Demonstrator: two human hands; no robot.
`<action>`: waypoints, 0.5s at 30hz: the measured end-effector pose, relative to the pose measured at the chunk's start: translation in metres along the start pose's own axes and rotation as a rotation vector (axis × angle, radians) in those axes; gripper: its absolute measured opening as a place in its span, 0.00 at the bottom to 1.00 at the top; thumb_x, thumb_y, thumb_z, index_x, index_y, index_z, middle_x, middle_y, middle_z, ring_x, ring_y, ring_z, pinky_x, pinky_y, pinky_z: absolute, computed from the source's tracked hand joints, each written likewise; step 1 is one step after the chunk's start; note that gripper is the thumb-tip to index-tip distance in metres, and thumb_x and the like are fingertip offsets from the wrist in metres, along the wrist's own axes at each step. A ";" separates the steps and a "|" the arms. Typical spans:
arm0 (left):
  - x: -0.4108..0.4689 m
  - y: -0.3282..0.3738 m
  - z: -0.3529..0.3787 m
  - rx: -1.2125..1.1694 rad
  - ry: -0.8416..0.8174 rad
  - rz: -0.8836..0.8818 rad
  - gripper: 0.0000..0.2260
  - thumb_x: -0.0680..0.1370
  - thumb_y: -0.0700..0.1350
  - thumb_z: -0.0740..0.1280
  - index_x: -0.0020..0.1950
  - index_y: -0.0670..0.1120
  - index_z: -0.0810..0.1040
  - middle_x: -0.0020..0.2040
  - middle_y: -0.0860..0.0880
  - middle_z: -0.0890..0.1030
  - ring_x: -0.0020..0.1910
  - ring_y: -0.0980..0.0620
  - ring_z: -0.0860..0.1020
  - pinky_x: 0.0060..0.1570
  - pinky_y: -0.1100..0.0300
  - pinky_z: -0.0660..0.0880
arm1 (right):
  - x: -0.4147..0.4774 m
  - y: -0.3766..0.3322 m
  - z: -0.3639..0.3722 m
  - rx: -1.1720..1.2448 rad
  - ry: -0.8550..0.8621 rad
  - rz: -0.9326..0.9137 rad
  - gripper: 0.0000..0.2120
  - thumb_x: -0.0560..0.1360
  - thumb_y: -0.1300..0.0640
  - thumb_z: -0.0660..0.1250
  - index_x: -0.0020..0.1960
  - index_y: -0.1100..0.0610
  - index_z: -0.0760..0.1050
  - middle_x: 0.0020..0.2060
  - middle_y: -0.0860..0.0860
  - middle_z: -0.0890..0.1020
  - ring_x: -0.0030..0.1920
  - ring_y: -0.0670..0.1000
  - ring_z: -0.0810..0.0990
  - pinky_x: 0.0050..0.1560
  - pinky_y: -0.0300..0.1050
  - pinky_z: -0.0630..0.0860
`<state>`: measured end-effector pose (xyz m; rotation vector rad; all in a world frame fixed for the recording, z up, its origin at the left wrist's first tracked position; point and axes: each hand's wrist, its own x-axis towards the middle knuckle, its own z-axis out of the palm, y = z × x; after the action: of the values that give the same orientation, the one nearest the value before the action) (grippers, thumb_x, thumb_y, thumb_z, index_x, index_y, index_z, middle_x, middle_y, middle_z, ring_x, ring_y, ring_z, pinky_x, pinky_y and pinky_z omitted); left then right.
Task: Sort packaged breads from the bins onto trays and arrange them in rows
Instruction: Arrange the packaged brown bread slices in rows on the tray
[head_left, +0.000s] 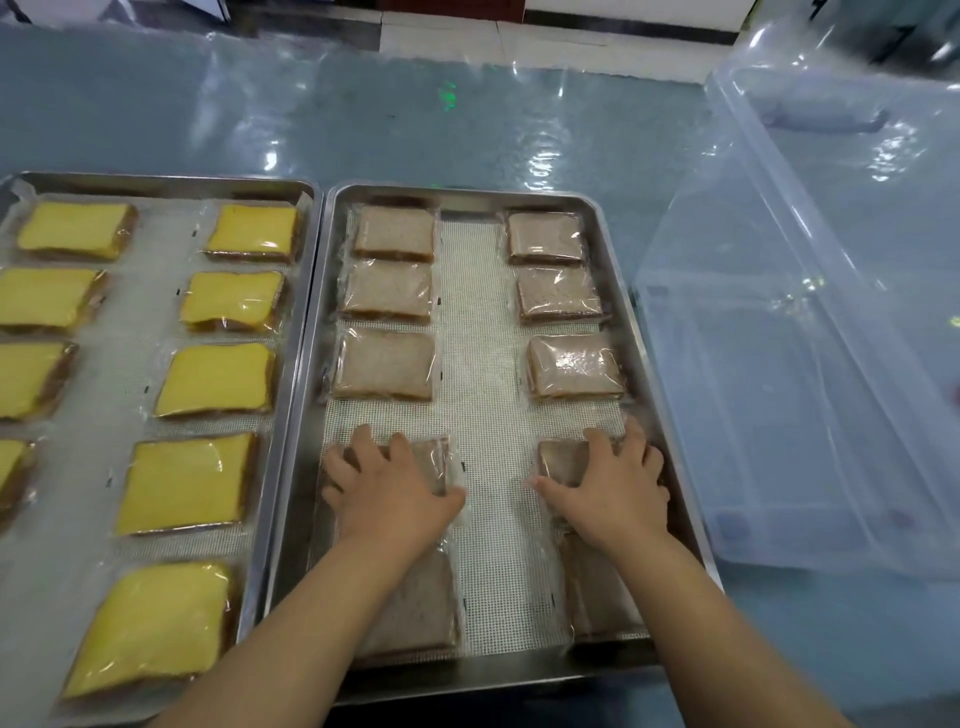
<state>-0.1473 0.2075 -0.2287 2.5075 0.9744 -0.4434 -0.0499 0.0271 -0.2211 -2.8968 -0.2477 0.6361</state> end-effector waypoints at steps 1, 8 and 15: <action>0.001 -0.001 0.000 -0.016 0.023 0.009 0.40 0.68 0.67 0.64 0.72 0.48 0.57 0.73 0.45 0.47 0.70 0.36 0.46 0.68 0.39 0.57 | 0.000 -0.001 -0.001 0.007 0.019 -0.006 0.42 0.66 0.30 0.65 0.73 0.48 0.57 0.75 0.53 0.47 0.73 0.62 0.50 0.67 0.64 0.61; 0.015 -0.009 -0.007 -0.039 0.124 0.031 0.37 0.69 0.64 0.66 0.71 0.48 0.59 0.73 0.44 0.50 0.70 0.37 0.48 0.68 0.42 0.57 | 0.005 -0.002 -0.003 0.003 0.112 -0.026 0.38 0.67 0.33 0.65 0.71 0.49 0.61 0.75 0.53 0.51 0.71 0.59 0.54 0.64 0.60 0.65; 0.024 -0.015 -0.010 -0.003 0.031 0.047 0.45 0.69 0.71 0.61 0.76 0.48 0.49 0.75 0.44 0.44 0.73 0.36 0.41 0.71 0.40 0.51 | 0.016 0.001 -0.005 -0.047 0.003 -0.065 0.44 0.69 0.28 0.60 0.77 0.47 0.51 0.77 0.52 0.42 0.76 0.60 0.44 0.70 0.64 0.57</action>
<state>-0.1395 0.2354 -0.2345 2.5363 0.9256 -0.3892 -0.0334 0.0287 -0.2231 -2.9207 -0.3595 0.6240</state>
